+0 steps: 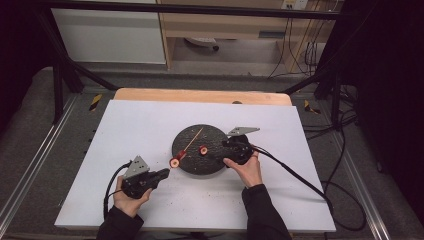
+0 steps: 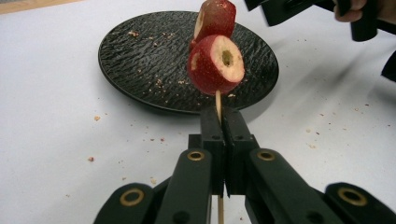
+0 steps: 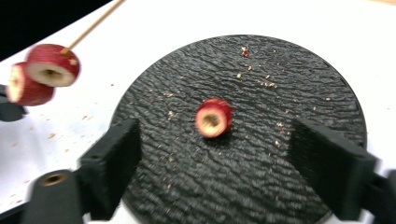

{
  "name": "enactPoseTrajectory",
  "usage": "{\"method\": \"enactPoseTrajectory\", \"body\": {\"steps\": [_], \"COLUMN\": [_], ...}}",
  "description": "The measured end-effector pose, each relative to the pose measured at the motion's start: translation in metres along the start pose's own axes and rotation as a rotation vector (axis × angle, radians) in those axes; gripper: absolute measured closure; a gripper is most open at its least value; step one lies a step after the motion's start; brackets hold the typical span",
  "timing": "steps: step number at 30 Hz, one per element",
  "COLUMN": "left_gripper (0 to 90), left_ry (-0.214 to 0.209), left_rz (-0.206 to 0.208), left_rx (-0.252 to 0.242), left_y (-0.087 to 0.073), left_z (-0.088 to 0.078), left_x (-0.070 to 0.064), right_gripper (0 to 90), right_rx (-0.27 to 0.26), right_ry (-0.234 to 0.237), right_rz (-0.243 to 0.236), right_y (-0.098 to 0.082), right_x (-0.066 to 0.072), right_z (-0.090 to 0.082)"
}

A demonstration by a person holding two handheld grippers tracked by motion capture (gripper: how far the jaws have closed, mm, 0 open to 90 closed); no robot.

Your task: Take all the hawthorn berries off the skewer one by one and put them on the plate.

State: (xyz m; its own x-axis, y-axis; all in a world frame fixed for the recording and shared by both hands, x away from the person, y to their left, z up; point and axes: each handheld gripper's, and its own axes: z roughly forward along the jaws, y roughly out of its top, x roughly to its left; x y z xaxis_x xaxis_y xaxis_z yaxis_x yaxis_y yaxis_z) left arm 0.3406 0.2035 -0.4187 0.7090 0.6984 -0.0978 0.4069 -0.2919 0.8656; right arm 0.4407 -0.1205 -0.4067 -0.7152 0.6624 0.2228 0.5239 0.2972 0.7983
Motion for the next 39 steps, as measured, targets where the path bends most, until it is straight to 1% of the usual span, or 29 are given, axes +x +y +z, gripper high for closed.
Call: {"method": "enactPoseTrajectory", "body": {"steps": [2, 5, 6, 10, 14, 15, 19, 23, 27, 30, 37, 39], "left_gripper": [88.3, 88.4, 88.4, 88.3, 88.3, 88.4, 88.4, 88.4, 88.3, 88.4, 88.4, 88.4], "left_ry": [-0.001, -0.004, -0.006, -0.009, -0.012, -0.013, -0.023, -0.034, -0.051, -0.059, -0.075, -0.079], "left_rz": [0.001, 0.004, 0.006, 0.010, 0.012, 0.015, 0.023, 0.030, 0.042, 0.052, 0.067, 0.073], "left_rx": [0.000, 0.003, 0.003, 0.006, 0.010, 0.010, 0.014, 0.018, 0.024, 0.028, 0.028, 0.031], "left_y": [0.000, 0.000, 0.000, 0.000, 0.001, 0.001, 0.002, 0.002, 0.002, 0.002, 0.005, 0.005], "left_z": [0.001, 0.002, 0.002, 0.003, 0.006, 0.006, 0.009, 0.012, 0.016, 0.019, 0.023, 0.024], "left_x": [-0.001, -0.002, -0.003, -0.005, -0.007, -0.008, -0.012, -0.017, -0.022, -0.026, -0.036, -0.038], "right_gripper": [11.2, 5.0, 4.4, 2.8, 2.1, 1.8, 1.2, 1.3, 1.2, 1.1, 0.6, 0.8], "right_rx": [-0.011, -0.005, -0.005, -0.008, -0.020, -0.023, -0.020, -0.040, -0.049, -0.063, -0.066, -0.068], "right_ry": [0.015, 0.029, 0.035, 0.051, 0.049, 0.053, 0.056, 0.069, 0.070, 0.079, 0.089, 0.090], "right_rz": [0.007, 0.026, 0.033, 0.040, 0.047, 0.056, 0.053, 0.060, 0.062, 0.069, 0.063, 0.071], "right_y": [-0.002, -0.005, -0.007, -0.014, -0.021, -0.023, -0.029, -0.032, -0.035, -0.038, -0.043, -0.044], "right_x": [0.001, 0.003, 0.005, 0.007, 0.010, 0.010, 0.014, 0.017, 0.020, 0.021, 0.026, 0.027], "right_z": [-0.006, -0.014, -0.017, -0.026, -0.033, -0.035, -0.039, -0.043, -0.045, -0.047, -0.047, -0.047]}}
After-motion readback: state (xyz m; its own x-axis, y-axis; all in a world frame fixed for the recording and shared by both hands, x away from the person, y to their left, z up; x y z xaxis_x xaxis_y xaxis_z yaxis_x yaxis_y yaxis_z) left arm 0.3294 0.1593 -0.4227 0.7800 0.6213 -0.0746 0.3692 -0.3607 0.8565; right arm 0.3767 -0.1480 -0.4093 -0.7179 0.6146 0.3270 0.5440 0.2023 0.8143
